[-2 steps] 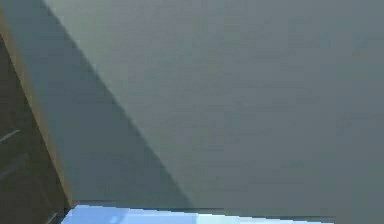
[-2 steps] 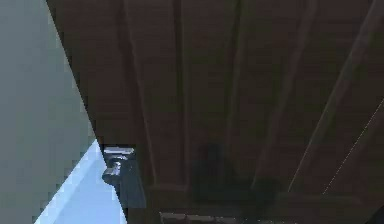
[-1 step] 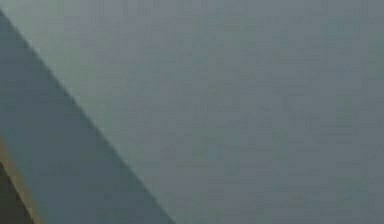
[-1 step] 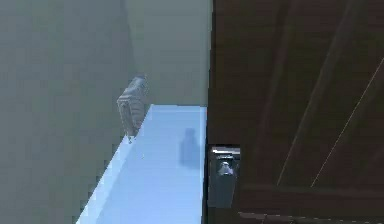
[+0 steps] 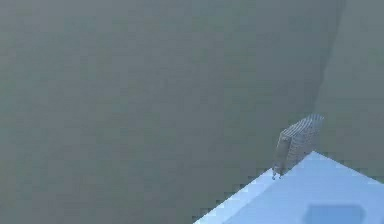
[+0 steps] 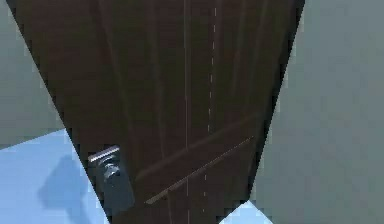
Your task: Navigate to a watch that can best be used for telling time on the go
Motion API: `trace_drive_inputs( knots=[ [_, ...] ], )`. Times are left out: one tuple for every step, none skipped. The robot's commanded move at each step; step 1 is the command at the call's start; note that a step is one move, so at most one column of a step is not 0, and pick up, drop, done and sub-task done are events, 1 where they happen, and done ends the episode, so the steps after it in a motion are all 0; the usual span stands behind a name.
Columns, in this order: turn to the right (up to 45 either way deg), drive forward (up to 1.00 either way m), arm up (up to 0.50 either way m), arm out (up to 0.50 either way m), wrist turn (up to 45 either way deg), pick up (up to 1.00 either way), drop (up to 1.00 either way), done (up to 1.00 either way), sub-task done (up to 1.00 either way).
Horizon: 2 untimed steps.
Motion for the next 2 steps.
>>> trace_drive_inputs(
  knots=[
    [0.0, 0.50, 0.00, 0.00, 0.0, 0.00, 0.00, 0.00, 0.00],
    [45.0, 0.00, 0.00, 0.00, 0.0, 0.00, 0.00, 0.00, 0.00]
  ],
)
